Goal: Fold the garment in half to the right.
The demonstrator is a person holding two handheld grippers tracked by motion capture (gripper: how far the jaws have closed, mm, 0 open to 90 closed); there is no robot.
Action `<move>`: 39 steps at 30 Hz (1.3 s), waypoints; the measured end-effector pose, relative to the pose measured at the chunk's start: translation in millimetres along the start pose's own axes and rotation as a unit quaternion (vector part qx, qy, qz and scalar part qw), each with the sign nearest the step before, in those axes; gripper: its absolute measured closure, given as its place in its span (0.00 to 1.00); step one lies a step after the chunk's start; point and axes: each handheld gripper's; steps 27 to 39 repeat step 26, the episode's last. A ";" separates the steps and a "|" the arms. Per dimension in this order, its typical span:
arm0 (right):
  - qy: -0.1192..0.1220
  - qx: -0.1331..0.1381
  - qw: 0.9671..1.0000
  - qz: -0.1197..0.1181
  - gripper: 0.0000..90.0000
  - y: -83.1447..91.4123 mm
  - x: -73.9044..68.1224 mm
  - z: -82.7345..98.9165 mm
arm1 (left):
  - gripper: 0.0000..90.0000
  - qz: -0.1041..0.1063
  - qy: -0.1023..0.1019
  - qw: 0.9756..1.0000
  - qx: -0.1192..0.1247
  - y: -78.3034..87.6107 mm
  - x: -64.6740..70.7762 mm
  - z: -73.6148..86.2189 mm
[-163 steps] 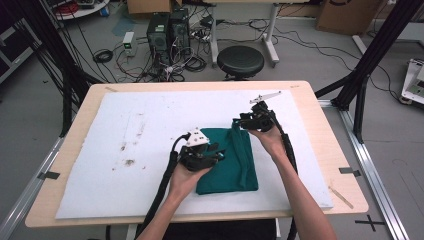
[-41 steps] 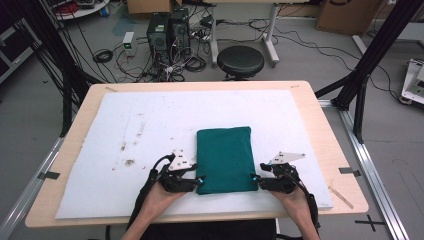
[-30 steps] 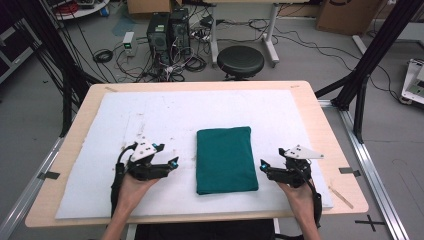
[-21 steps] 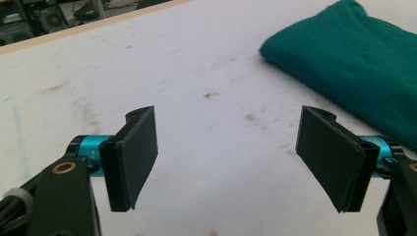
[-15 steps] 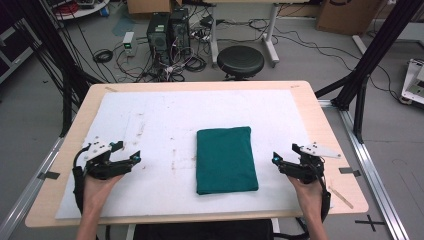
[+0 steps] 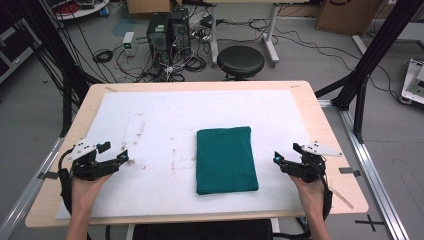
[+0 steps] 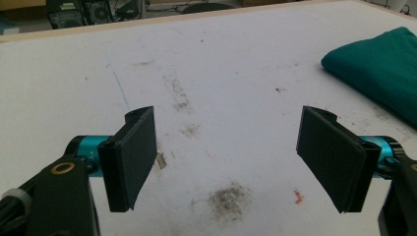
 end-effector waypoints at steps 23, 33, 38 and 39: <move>0.000 -0.006 1.000 -0.016 0.22 -1.6 -4.3 -1.1 | 0.26 0.003 -0.001 1.000 -0.016 -2.4 1.1 2.0; 0.000 -0.006 1.000 -0.017 0.22 -2.4 -4.1 -0.9 | 0.26 0.004 -0.001 1.000 -0.017 -2.4 0.6 2.2; 0.000 -0.006 1.000 -0.017 0.22 -2.4 -4.1 -0.9 | 0.26 0.004 -0.001 1.000 -0.017 -2.4 0.6 2.2; 0.000 -0.006 1.000 -0.017 0.22 -2.4 -4.1 -0.9 | 0.26 0.004 -0.001 1.000 -0.017 -2.4 0.6 2.2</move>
Point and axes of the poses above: each handheld gripper's, and its own axes: y roughly backward along the jaws, z roughly out of its underside, x roughly to its right, and after that the axes turned 10 degrees about x, right-handed
